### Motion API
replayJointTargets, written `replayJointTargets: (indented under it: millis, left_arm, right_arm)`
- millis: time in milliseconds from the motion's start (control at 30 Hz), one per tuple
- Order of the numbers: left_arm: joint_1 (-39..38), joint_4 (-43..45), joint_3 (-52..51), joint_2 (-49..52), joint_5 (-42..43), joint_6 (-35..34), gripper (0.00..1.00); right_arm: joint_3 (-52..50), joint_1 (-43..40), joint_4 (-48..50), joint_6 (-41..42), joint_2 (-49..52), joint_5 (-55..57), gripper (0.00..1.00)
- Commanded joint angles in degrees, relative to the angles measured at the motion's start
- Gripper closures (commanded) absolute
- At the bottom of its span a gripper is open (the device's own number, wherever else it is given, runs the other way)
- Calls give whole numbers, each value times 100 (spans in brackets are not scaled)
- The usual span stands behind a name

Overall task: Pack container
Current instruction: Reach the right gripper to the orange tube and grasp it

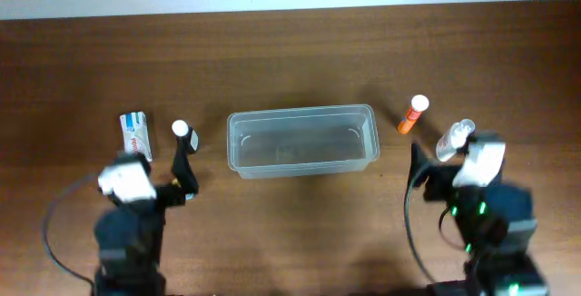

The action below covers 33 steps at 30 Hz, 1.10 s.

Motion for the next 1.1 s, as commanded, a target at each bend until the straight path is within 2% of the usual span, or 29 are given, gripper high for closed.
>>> replayJointTargets:
  millis: [0,200,300,433,733,900,1067]
  left_arm:
    - [-7,-859,1663,1714,-48,254,1]
    - [131,-3338,4315,4192,400,254,1]
    - [225,-4000,5178,5101,802,249,0]
    - [225,-4028,5362,5598,964,247,1]
    - [225,-4026,5362,5713,964,249,1]
    - [225,-4028,5362,5713,962,249,1]
    - [225,-4028,5362,5713,962,247,1]
  right_arm:
    - [1915,-13,-804,35,1679,52,2]
    - [4758,-553,-2988,37,4271,-389,2]
    - [6223,-863,-4107,33,5608,-654,2]
    - [7287,-933,-4717,17,6920,-640,2]
    - [7285,-883,-4704,15,8201,-723,1]
    - [7281,-815,-4892,20,8706,-726,9]
    - [7274,-769,-4990,17,8832,-723,11]
